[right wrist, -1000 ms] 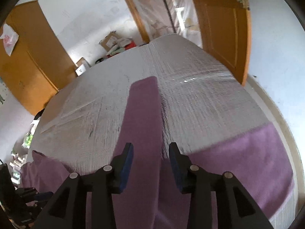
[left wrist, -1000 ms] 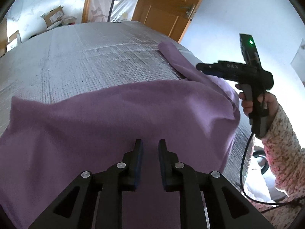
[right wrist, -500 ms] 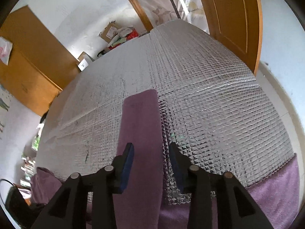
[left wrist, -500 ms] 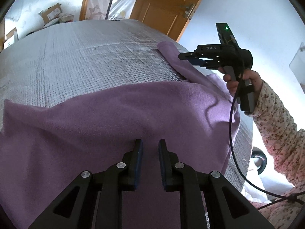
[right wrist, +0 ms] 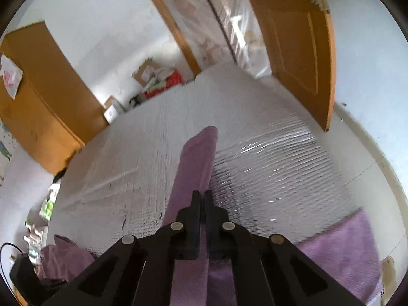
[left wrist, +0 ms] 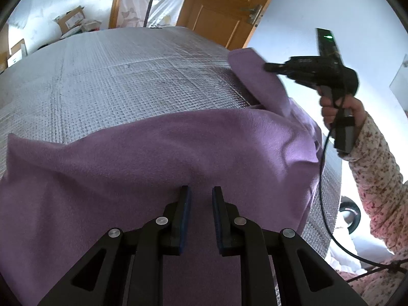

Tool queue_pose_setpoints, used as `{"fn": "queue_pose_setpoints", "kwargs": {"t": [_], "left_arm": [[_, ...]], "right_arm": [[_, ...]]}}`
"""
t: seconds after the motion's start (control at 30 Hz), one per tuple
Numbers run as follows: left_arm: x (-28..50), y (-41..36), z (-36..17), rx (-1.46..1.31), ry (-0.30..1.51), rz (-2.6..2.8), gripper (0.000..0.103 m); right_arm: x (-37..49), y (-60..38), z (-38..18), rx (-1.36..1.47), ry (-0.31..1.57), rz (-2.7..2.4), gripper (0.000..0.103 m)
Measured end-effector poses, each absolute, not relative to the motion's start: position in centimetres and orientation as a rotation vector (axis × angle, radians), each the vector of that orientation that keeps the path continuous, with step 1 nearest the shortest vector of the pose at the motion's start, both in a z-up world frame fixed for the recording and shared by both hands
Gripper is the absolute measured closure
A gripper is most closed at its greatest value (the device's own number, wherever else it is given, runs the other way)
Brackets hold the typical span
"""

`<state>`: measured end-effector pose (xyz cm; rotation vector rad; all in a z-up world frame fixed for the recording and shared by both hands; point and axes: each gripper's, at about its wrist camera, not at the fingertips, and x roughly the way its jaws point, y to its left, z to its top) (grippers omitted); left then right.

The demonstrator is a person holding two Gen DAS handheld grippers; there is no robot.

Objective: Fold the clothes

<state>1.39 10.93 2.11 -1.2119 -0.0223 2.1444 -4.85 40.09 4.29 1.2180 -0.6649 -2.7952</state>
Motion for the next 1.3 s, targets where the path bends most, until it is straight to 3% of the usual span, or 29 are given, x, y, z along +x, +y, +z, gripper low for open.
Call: {"fn": "queue_pose_setpoints", "kwargs": {"t": [0.4, 0.9, 1.3], "left_arm": [[1.6, 11.5, 1.9, -1.214, 0.015, 2.178, 0.086], [1.1, 12.1, 2.6, -1.215, 0.043, 2.183, 0.085], [-0.2, 12.9, 2.2, -1.223, 0.028, 2.150, 0.085]], "right_arm": [[1.9, 45.6, 6.8, 1.085, -0.829, -2.965, 0.100], [7.5, 48.4, 4.7, 1.070, -0.927, -3.086, 0.100], [9.0, 47.8, 2.9, 1.339, -0.759, -3.200, 0.100]]}}
